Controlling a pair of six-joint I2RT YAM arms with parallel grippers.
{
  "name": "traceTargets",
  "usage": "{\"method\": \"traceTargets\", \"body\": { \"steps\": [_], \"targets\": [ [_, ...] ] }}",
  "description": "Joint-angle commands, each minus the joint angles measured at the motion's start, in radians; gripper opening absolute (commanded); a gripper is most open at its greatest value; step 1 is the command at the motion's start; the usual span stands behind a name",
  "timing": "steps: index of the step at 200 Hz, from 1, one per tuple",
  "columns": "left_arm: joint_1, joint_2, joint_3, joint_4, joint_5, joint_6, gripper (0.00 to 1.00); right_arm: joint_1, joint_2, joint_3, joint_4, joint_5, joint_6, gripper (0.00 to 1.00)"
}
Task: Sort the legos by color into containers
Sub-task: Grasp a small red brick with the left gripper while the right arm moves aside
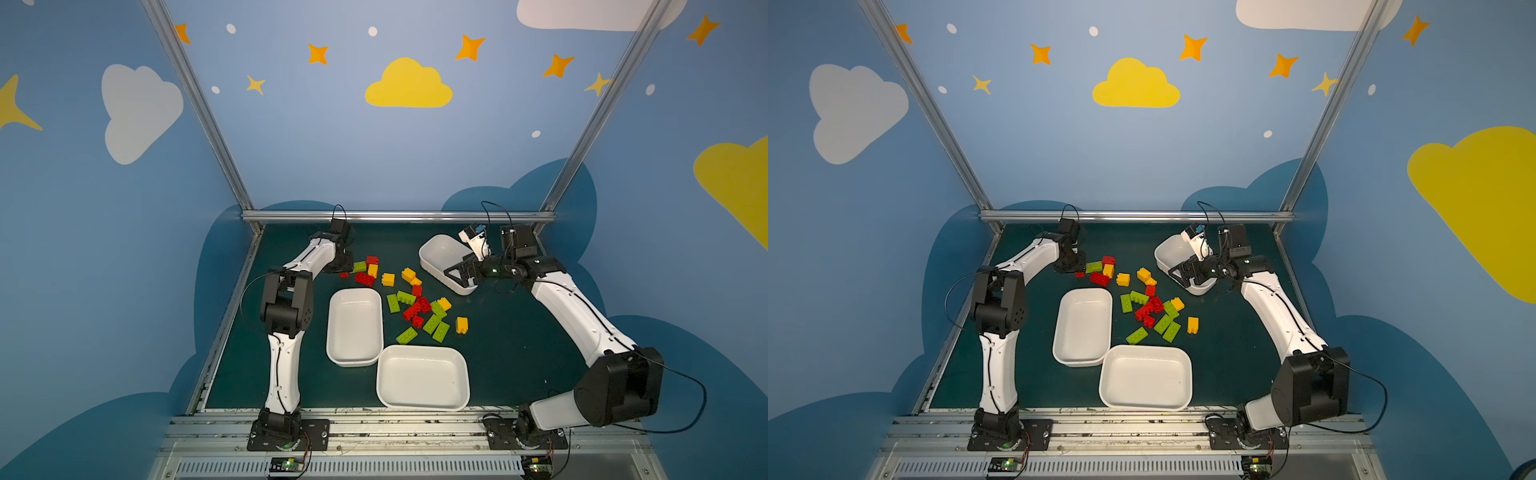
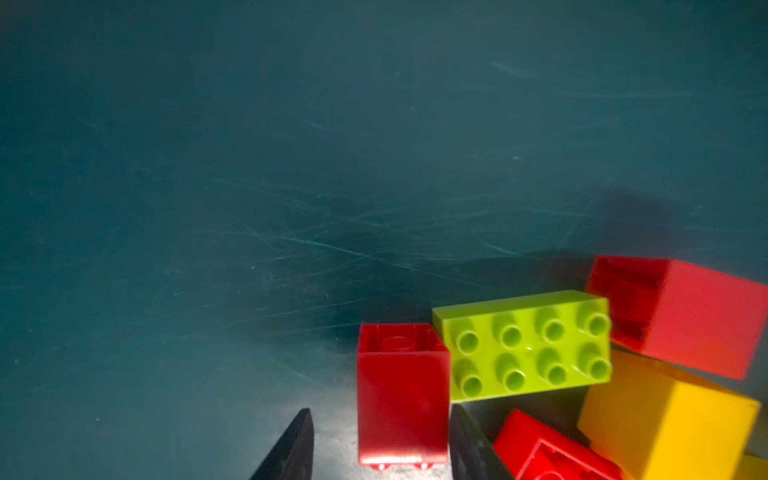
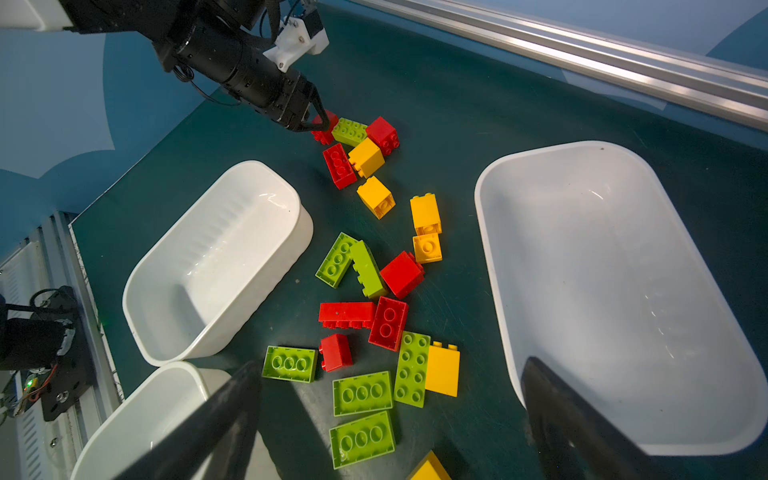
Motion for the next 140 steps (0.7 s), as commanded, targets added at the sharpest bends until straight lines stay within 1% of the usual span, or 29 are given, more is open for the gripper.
{"method": "traceTargets", "body": {
  "steps": [1,17,45,77,96,116,140],
  "targets": [
    [0.004,0.025,0.045,-0.027,0.009,0.019,0.48,0.004,0.007,0.008,-0.018,0.001,-0.004,0.96],
    [0.005,0.037,0.051,-0.031,0.007,0.020,0.47,0.004,0.004,0.001,-0.012,0.005,-0.003,0.96],
    [0.009,0.055,0.057,-0.023,0.017,0.029,0.42,0.001,0.005,-0.003,-0.014,0.007,-0.003,0.96],
    [0.014,0.080,0.082,-0.034,0.045,0.026,0.41,0.000,0.010,0.000,-0.013,0.004,0.004,0.96],
    [0.015,0.082,0.086,-0.034,0.056,0.028,0.38,-0.001,0.011,0.000,-0.013,0.004,0.005,0.96],
    [0.019,0.087,0.085,-0.036,0.064,0.029,0.37,-0.003,0.015,0.000,-0.013,0.001,0.007,0.95],
    [0.028,0.079,0.076,-0.035,0.076,0.029,0.24,-0.007,0.017,0.002,-0.005,-0.001,0.015,0.96]
  ]
}}
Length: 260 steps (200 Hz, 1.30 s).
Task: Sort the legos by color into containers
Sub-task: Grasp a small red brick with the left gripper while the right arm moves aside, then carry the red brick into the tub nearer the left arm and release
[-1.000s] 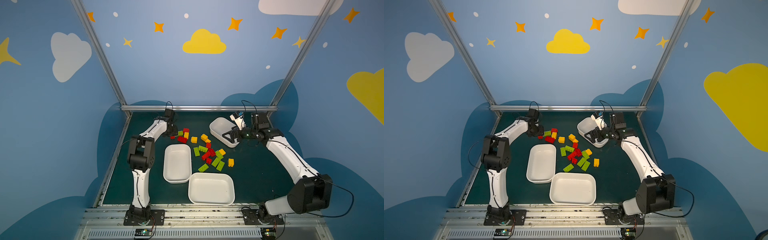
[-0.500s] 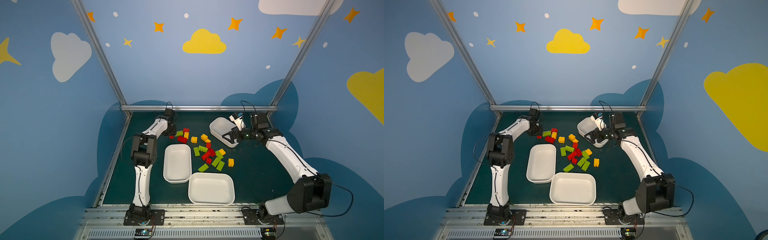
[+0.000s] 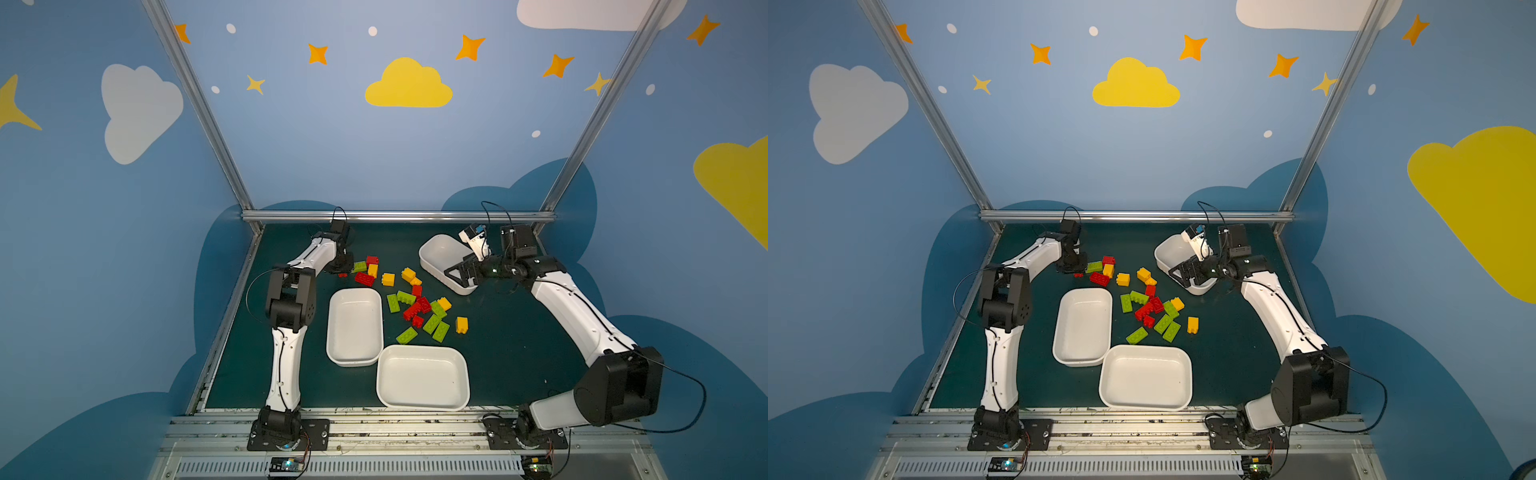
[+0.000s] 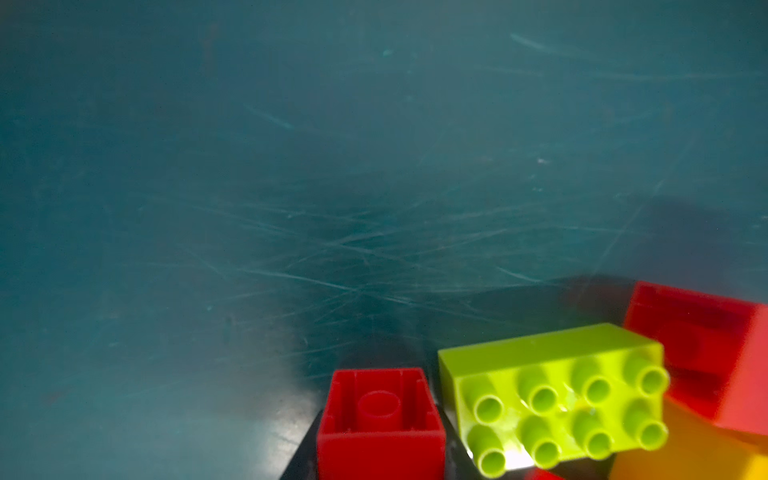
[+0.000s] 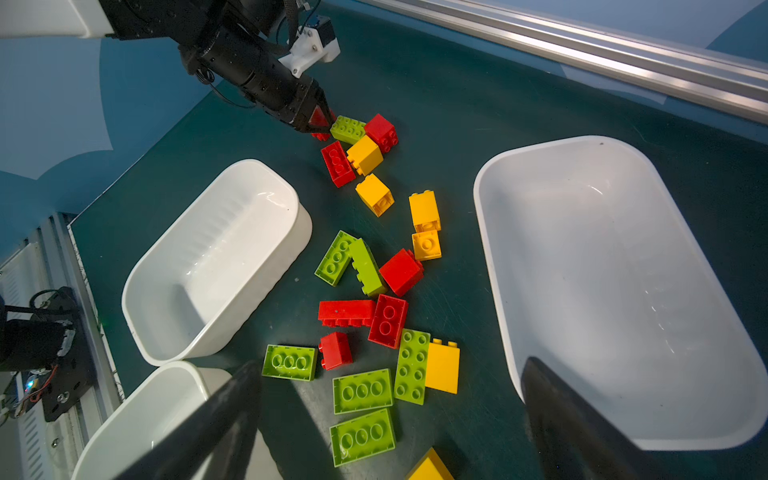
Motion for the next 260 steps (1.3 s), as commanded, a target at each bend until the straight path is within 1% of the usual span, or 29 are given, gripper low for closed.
{"method": "traceTargets", "body": {
  "steps": [1,8,41,70,95,107,140,161,177,190,209,221,239,260],
  "targets": [
    [0.012,-0.002,0.008,-0.021,0.025,0.007,0.23,-0.008,0.014,0.001,-0.004,-0.005,0.011,0.96],
    [0.013,-0.009,0.009,-0.025,0.019,0.011,0.21,-0.007,0.013,0.002,-0.002,-0.007,0.017,0.96],
    [0.011,-0.068,0.017,-0.073,0.011,0.036,0.21,-0.014,0.015,0.007,0.017,-0.044,0.044,0.96],
    [-0.002,-0.171,-0.006,-0.146,-0.005,0.051,0.21,-0.021,0.023,0.017,0.033,-0.073,0.068,0.96],
    [-0.040,-0.270,-0.046,-0.229,-0.044,0.047,0.21,-0.019,0.032,0.022,0.053,-0.092,0.082,0.96],
    [-0.059,-0.330,-0.088,-0.254,-0.051,0.024,0.21,-0.019,0.040,0.029,0.059,-0.104,0.088,0.96],
    [-0.119,-0.504,-0.280,-0.297,-0.007,-0.069,0.21,-0.017,0.052,0.040,0.061,-0.123,0.093,0.96],
    [-0.169,-0.601,-0.411,-0.282,0.005,-0.109,0.23,-0.017,0.055,0.037,0.069,-0.123,0.094,0.96],
    [-0.198,-0.649,-0.498,-0.262,0.021,-0.135,0.23,-0.014,0.058,0.031,0.081,-0.122,0.095,0.96],
    [-0.220,-0.668,-0.551,-0.246,0.035,-0.149,0.23,-0.013,0.061,0.028,0.083,-0.123,0.095,0.96],
    [-0.238,-0.673,-0.619,-0.205,0.003,-0.156,0.24,-0.009,0.062,0.026,0.086,-0.124,0.093,0.96],
    [-0.238,-0.660,-0.656,-0.167,-0.031,-0.157,0.24,-0.009,0.062,0.023,0.083,-0.124,0.093,0.96],
    [-0.245,-0.629,-0.680,-0.105,-0.122,-0.150,0.24,-0.005,0.060,0.018,0.084,-0.124,0.091,0.96],
    [-0.252,-0.590,-0.695,-0.037,-0.150,-0.152,0.24,-0.003,0.060,0.014,0.082,-0.119,0.091,0.96]
  ]
}}
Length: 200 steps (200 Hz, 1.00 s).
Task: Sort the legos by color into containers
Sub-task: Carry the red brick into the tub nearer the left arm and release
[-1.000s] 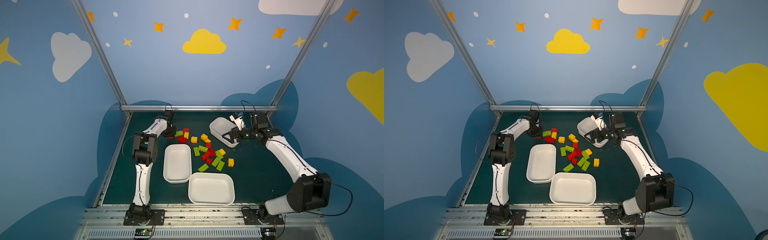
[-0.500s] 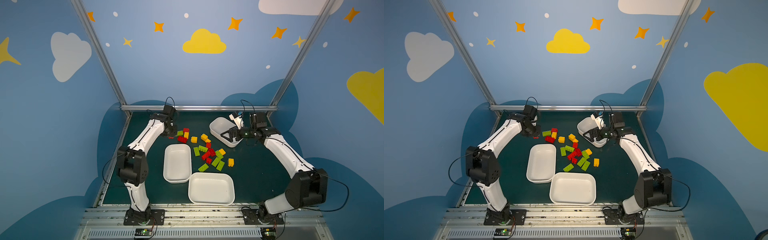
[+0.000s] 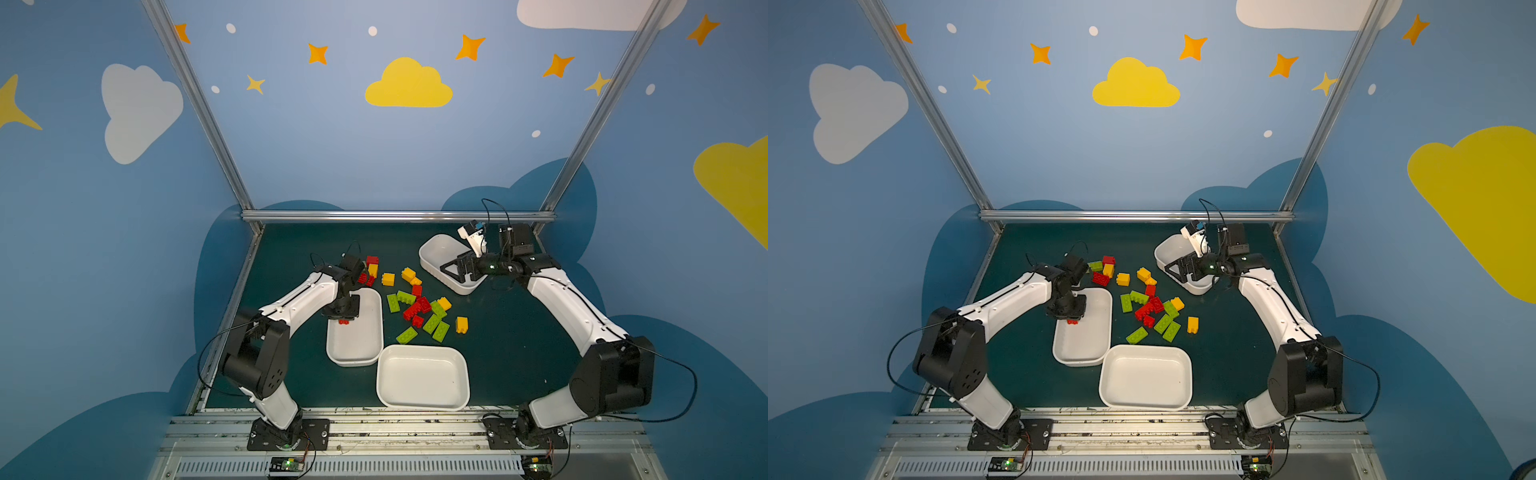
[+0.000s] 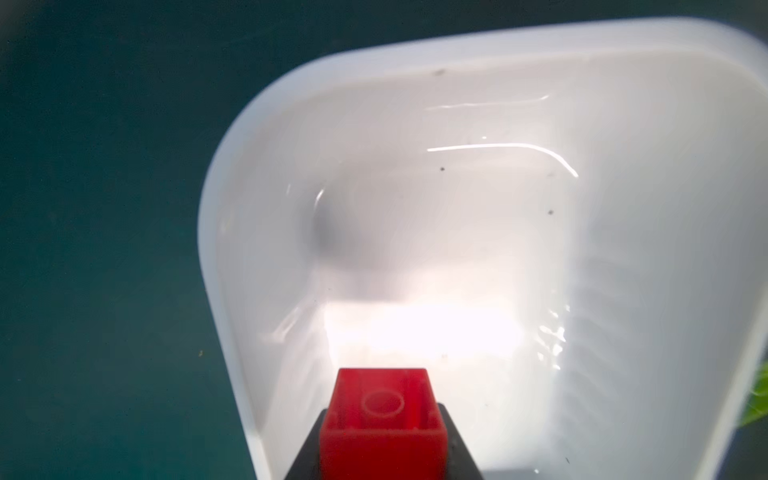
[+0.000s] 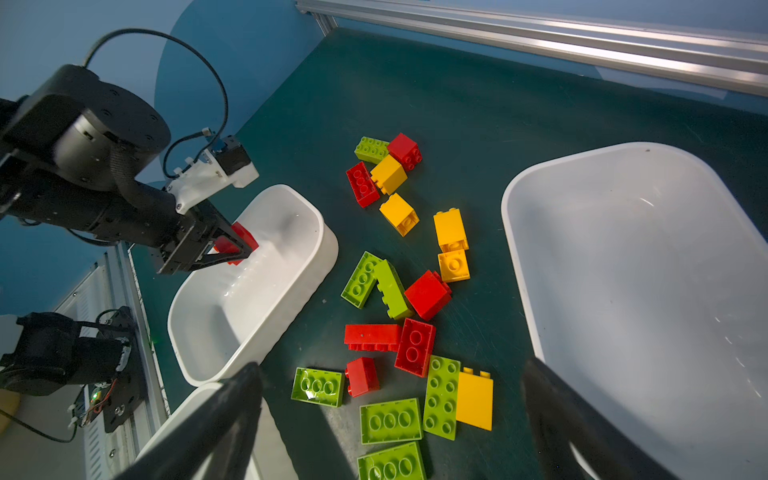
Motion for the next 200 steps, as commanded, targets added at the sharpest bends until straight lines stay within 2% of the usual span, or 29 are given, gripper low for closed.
{"method": "traceTargets", "body": {
  "steps": [1,26,47,61,109,131,153,200],
  "targets": [
    [-0.009,0.042,-0.015,0.112,-0.077,-0.012,0.24,0.008,0.009,0.010,0.009,-0.012,0.004,0.96],
    [-0.016,0.058,-0.032,0.161,-0.101,-0.029,0.29,0.008,0.004,0.005,-0.001,-0.011,0.003,0.96],
    [-0.019,0.070,-0.019,0.143,-0.112,-0.031,0.39,0.008,0.000,-0.003,-0.004,-0.011,0.000,0.96],
    [-0.023,0.061,0.002,0.102,-0.122,-0.031,0.46,0.008,-0.003,-0.005,-0.008,-0.011,-0.002,0.96],
    [-0.023,0.049,0.190,-0.111,-0.057,0.000,0.60,0.006,0.000,-0.004,-0.003,-0.018,0.013,0.96],
    [-0.007,0.043,0.261,-0.118,-0.029,0.099,0.65,0.005,0.001,0.000,0.002,-0.025,0.017,0.96],
    [0.061,0.075,0.338,-0.090,0.077,0.253,0.69,0.004,0.004,0.005,0.003,-0.031,0.020,0.96],
    [0.216,0.205,0.471,0.030,0.260,0.560,0.68,0.005,-0.009,-0.005,0.010,-0.022,0.025,0.96]
  ]
}}
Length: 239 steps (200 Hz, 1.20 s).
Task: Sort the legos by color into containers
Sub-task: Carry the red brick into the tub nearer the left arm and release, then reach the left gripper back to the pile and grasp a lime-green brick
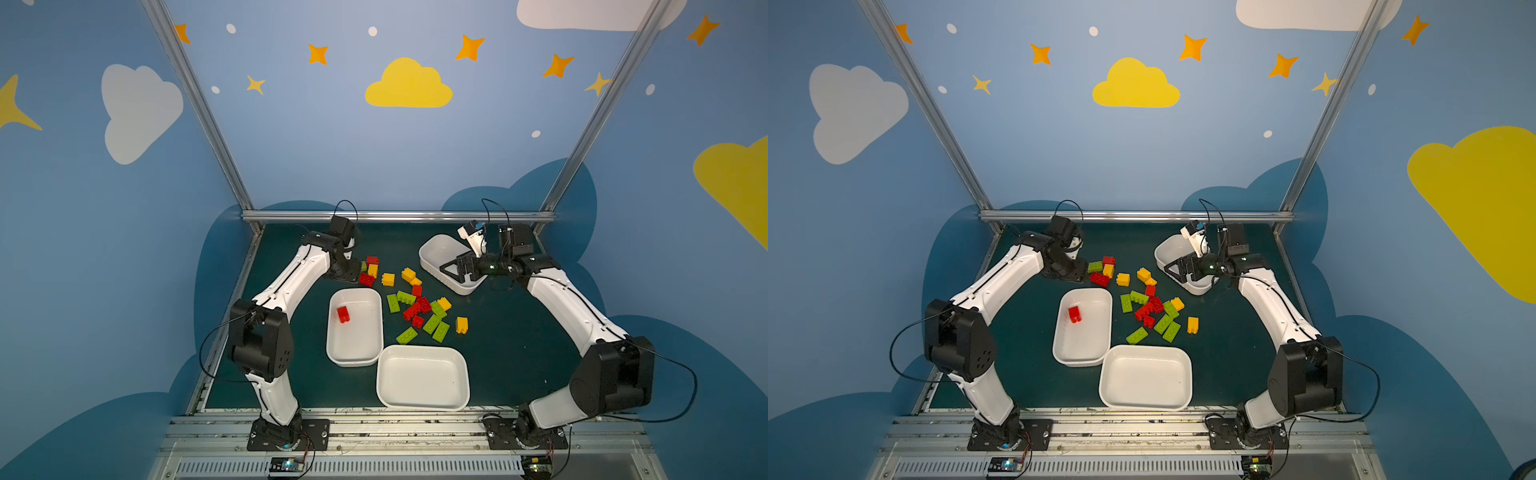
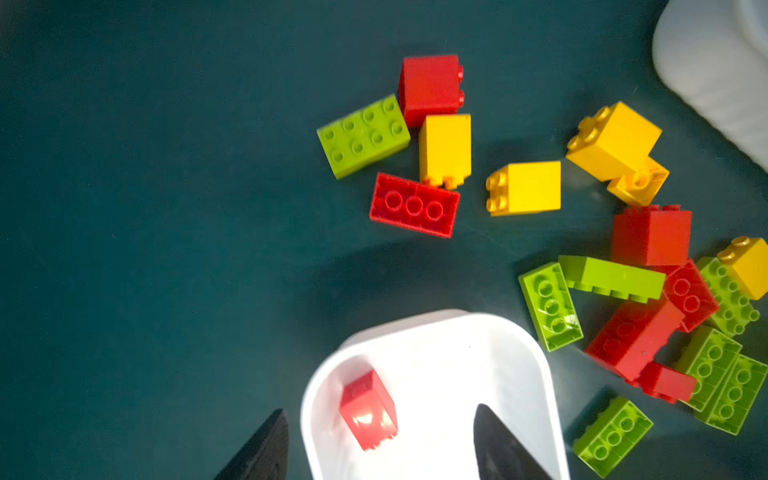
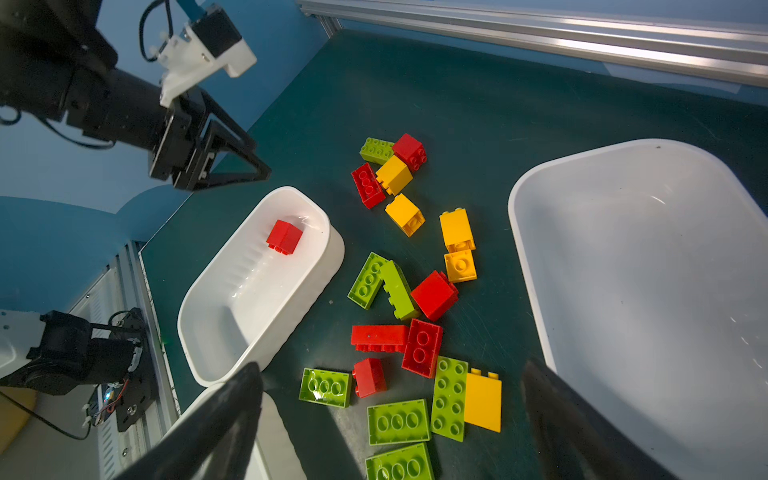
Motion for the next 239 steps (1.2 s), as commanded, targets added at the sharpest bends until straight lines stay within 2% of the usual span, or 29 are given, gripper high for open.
{"method": "traceTargets", "body": {
  "steps": [1,49,67,91,151,239],
  "targets": [
    [0.060,0.079,0.047,0.061,0.134,0.221,0.68,0.005,-0.009,-0.005,0.009,-0.008,0.006,0.96],
    [0.110,0.280,0.204,0.059,0.216,0.498,0.68,0.004,-0.006,0.007,-0.016,0.005,-0.004,0.96],
    [0.106,0.315,0.208,0.105,0.231,0.611,0.68,0.002,-0.006,0.010,-0.021,0.007,-0.006,0.96],
    [0.106,0.369,0.212,0.177,0.211,0.689,0.68,0.003,-0.006,0.013,-0.040,0.006,-0.015,0.96],
    [0.116,0.486,0.273,0.221,0.127,0.780,0.68,-0.005,-0.011,0.034,-0.108,0.027,-0.045,0.96],
    [0.102,0.558,0.333,0.227,0.254,0.804,0.67,-0.006,0.000,0.055,-0.138,0.029,-0.048,0.96]
  ]
}}
